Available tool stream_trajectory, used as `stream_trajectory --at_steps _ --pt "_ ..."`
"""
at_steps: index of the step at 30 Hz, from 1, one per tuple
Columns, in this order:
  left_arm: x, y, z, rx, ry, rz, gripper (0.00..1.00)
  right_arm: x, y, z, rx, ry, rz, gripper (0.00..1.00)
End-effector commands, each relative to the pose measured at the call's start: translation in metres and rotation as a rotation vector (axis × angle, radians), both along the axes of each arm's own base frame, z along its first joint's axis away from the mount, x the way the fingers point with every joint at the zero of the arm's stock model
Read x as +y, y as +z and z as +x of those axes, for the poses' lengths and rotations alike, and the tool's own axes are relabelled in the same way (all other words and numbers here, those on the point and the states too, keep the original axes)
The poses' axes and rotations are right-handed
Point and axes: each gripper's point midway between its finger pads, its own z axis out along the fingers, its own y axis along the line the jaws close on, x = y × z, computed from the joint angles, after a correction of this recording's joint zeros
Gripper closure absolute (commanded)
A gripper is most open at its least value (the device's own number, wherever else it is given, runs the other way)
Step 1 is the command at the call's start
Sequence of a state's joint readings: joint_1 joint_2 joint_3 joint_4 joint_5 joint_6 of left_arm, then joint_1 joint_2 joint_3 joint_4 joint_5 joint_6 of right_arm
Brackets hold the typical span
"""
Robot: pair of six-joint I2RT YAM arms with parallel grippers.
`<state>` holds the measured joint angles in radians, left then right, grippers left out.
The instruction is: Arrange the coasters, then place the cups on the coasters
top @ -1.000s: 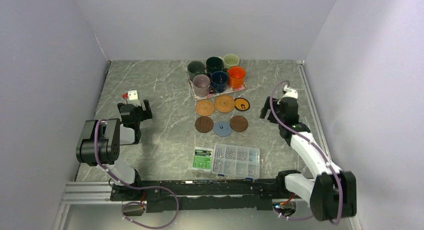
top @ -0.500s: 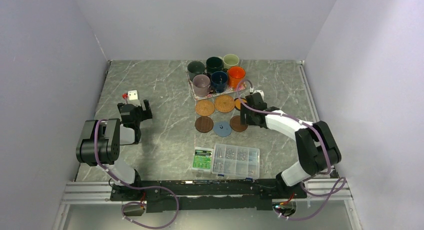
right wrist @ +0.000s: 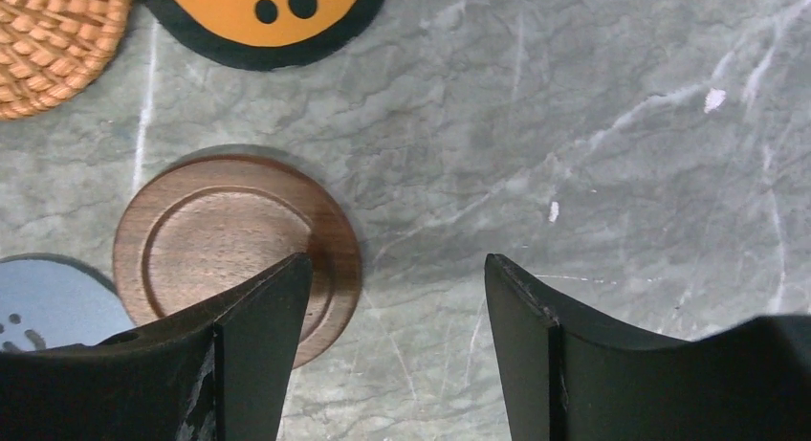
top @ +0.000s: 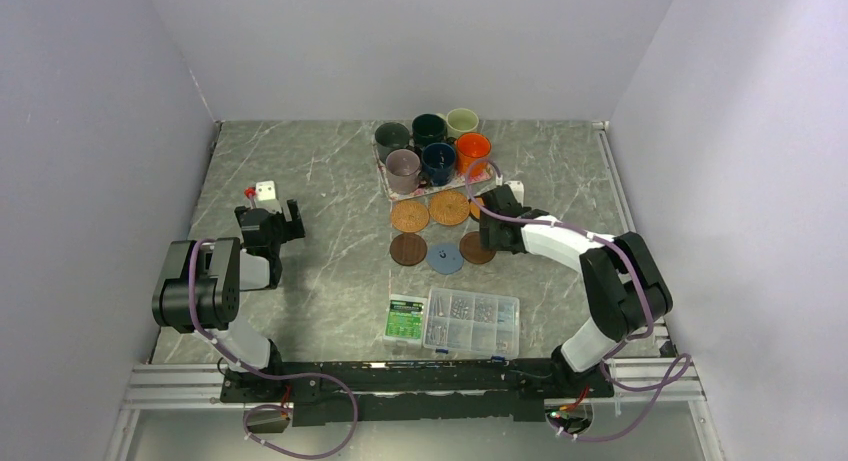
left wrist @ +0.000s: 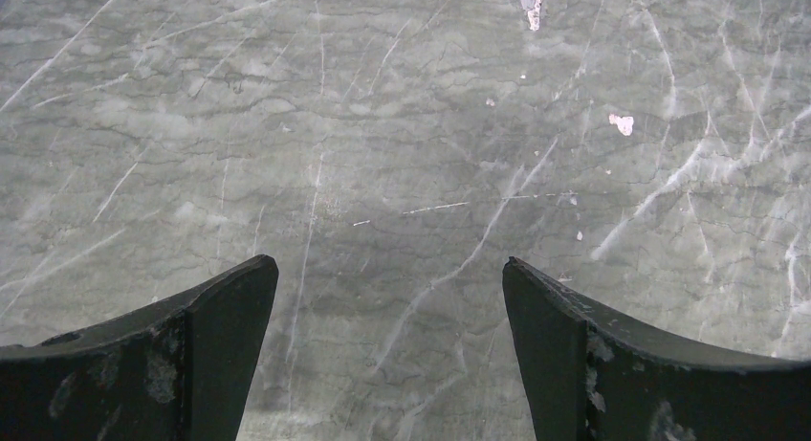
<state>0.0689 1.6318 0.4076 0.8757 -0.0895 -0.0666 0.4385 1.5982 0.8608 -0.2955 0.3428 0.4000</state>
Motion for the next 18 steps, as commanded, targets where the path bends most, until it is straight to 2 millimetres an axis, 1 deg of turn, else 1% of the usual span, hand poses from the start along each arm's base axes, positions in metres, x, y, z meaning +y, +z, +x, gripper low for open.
stream_trajectory --at_steps 1,11,18 --pt "-0.001 0.011 0.006 -0.047 -0.014 0.010 0.06 -0.010 0.003 0.002 -0.013 -0.052 -0.043 0.29" --pt "-0.001 0.011 0.006 -0.049 -0.015 0.009 0.06 -0.030 -0.007 0.004 0.071 -0.137 -0.074 0.30" --pt "-0.001 0.011 0.006 -0.050 -0.015 0.009 0.06 -0.068 -0.001 0.007 0.095 -0.232 0.001 0.30"
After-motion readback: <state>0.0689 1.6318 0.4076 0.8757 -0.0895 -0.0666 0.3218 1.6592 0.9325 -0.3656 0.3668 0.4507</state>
